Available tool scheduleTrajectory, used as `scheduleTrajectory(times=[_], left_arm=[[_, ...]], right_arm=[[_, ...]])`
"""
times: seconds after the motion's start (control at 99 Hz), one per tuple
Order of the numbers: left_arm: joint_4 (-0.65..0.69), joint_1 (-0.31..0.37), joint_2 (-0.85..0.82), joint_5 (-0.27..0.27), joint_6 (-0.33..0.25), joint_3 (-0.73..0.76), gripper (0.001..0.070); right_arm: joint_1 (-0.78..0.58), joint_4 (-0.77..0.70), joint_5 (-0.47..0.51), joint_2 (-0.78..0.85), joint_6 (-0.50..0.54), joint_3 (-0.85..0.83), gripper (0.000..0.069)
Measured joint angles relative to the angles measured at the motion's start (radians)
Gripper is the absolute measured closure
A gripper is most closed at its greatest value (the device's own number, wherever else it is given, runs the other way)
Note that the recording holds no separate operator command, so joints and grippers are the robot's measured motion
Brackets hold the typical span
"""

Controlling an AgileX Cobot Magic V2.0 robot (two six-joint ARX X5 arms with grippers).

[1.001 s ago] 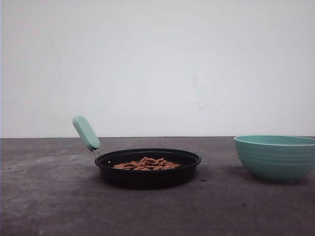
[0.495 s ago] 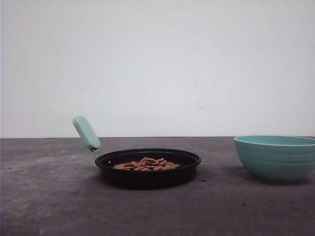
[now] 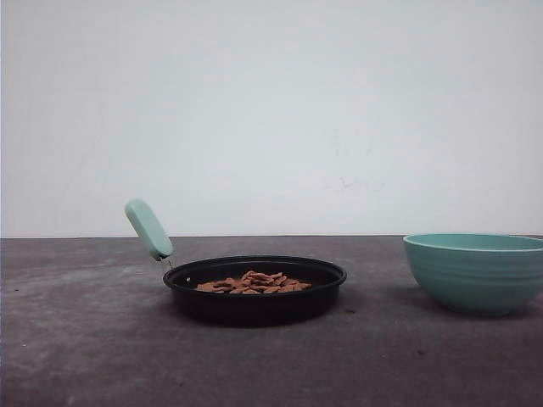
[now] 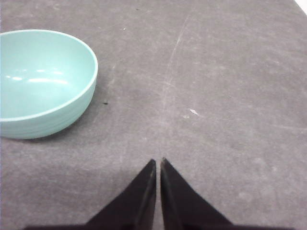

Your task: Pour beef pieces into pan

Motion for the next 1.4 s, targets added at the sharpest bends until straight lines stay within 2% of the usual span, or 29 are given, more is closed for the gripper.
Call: scheduleTrajectory(times=[0.283,0.404,0.485,0.576,0.667,0.798,0.849,1.001,1.172,1.405], left_arm=[[0.0,0.0,0.0,-0.002,0.013,0.0,0.0693],[0.002,0.001,-0.011,-0.003,0.097,-0.001,0.0693],[0.048,0.029,-0.051,0.003,0.157,-0.036,0.0693],[0.132,0.091,-0.138,0.041,0.216,-0.146,0.0693],[0.203,0.14,-0.235,0.079,0.243,-0.296,0.0693],[0.222,0.197,-0.328,0.188,0.252,-0.489,0.0693],[0.221,0.209,-0.332,0.212,0.254,-0.537,0.0693],[0.234,0.214,-0.331,0.216,0.248,-0.634,0.0693],[0.282,0.214,-0.331,0.216,0.216,-0.721,0.0693],[0.304,0.214,-0.332,0.208,0.194,-0.737,0.0693]], right_arm=[[0.0,0.0,0.0,0.0,0.0,0.0,0.0677],[0.0,0.0,0.0,0.0,0.0,0.0,0.0677],[0.0,0.0,0.0,0.0,0.0,0.0,0.0677],[0.0,0.0,0.0,0.0,0.0,0.0,0.0677],[0.0,0.0,0.0,0.0,0.0,0.0,0.0677],[0.0,0.0,0.0,0.0,0.0,0.0,0.0677],[0.0,0.0,0.0,0.0,0.0,0.0,0.0677],[0.0,0.0,0.0,0.0,0.0,0.0,0.0677],[0.0,0.0,0.0,0.0,0.0,0.0,0.0677],[0.0,0.0,0.0,0.0,0.0,0.0,0.0677]])
